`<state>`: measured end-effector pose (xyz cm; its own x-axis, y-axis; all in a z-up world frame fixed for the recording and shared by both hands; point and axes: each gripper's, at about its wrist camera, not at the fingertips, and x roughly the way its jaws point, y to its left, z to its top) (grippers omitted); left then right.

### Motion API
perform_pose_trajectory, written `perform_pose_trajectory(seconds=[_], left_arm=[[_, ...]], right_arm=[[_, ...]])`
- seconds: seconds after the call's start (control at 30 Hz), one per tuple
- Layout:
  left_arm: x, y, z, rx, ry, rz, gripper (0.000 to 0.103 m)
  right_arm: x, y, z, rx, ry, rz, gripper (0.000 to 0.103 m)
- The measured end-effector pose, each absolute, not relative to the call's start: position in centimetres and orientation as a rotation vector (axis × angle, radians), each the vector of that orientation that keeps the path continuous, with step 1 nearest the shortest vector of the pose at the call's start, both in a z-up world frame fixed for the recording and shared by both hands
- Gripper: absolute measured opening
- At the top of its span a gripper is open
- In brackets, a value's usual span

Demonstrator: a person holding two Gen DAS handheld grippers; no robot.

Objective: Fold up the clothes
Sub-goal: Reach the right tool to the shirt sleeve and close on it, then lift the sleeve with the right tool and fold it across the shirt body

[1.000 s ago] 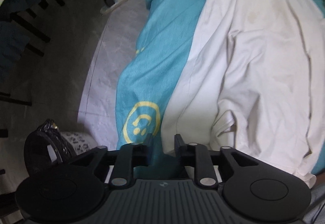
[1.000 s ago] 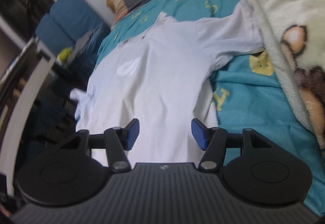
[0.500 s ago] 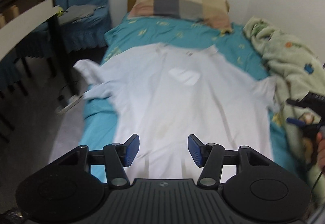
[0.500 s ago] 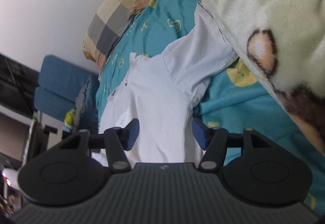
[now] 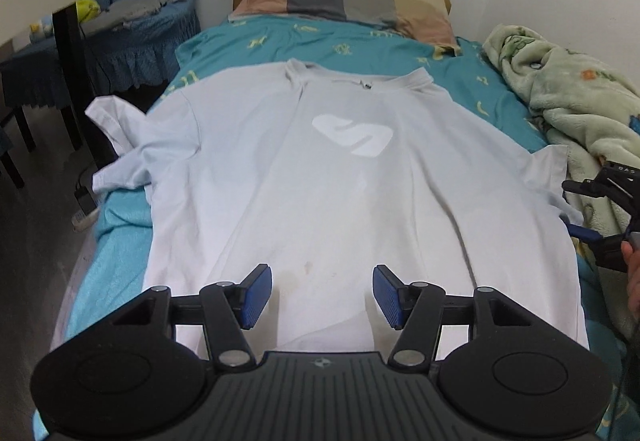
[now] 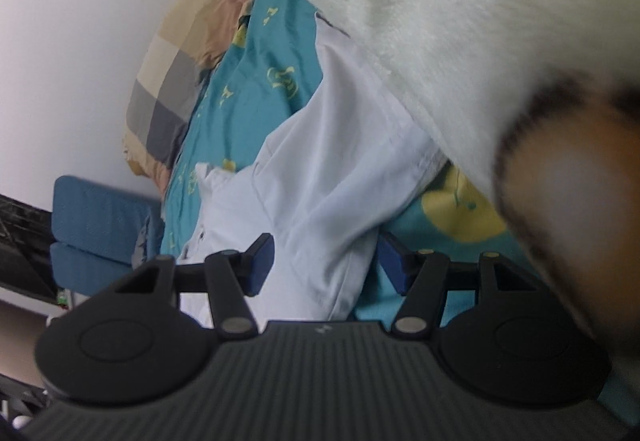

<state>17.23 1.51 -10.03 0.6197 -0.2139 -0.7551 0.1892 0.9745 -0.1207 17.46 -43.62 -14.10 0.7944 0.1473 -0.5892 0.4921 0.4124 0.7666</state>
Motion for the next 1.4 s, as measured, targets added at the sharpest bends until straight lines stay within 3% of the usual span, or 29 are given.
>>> perform_pose_trajectory(seconds=[0.67, 0.7, 0.77, 0.8, 0.83, 1.17, 1.4], left_arm=[[18.7, 2.2, -12.1, -0.015, 0.895, -0.245, 0.061], [18.9, 2.3, -12.2, -0.016, 0.895, -0.241, 0.061], [19.3, 2.5, -12.5, -0.026, 0.9, -0.236, 0.061], [19.5, 2.6, -12.7, -0.033, 0.905, -0.233, 0.061], [19.6, 2.6, -12.8, -0.036, 0.909, -0.232, 0.061], [19.7, 3.7, -11.6, -0.068, 0.89, -0.211, 0.061], [20.0, 6.1, -9.9, -0.149, 0.844, -0.176, 0.061]], right_arm=[[25.8, -43.3, -18.2, 0.911, 0.455, -0.329, 0.06], [26.0, -43.4, -18.5, 0.903, 0.442, -0.339, 0.057], [26.1, -43.6, -18.6, 0.895, 0.42, -0.352, 0.043], [26.1, -43.7, -18.5, 0.889, 0.409, -0.36, 0.024], [26.0, -43.7, -18.1, 0.868, 0.397, -0.372, 0.013], [25.7, -39.9, -10.1, 0.485, 0.304, -0.426, 0.009], [27.2, -26.9, -7.8, 0.066, 0.363, -0.178, 0.01]])
